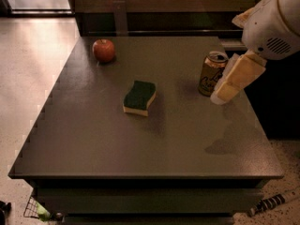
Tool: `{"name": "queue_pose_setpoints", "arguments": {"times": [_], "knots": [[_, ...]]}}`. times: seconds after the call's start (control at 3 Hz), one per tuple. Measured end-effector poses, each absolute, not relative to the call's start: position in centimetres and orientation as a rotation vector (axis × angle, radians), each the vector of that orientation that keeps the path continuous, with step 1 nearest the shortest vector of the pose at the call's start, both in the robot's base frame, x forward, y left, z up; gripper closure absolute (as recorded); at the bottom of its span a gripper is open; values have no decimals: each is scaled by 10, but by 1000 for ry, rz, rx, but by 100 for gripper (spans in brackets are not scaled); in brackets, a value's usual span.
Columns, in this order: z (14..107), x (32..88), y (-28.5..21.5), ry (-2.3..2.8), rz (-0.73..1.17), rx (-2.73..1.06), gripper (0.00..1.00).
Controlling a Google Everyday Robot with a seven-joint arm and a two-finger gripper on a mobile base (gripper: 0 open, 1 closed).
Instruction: Pick apple
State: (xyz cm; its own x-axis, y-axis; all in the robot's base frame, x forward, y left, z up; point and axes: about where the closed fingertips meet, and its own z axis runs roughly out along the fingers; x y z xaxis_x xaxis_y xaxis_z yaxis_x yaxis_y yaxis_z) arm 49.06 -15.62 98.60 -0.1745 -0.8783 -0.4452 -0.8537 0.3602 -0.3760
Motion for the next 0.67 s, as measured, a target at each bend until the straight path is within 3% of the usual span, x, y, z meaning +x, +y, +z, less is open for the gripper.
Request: {"name": "queue_pose_setpoints", "arguments": {"times": [0.67], "knots": [[1014, 593, -63, 1751, 144, -1242, 0]]}}
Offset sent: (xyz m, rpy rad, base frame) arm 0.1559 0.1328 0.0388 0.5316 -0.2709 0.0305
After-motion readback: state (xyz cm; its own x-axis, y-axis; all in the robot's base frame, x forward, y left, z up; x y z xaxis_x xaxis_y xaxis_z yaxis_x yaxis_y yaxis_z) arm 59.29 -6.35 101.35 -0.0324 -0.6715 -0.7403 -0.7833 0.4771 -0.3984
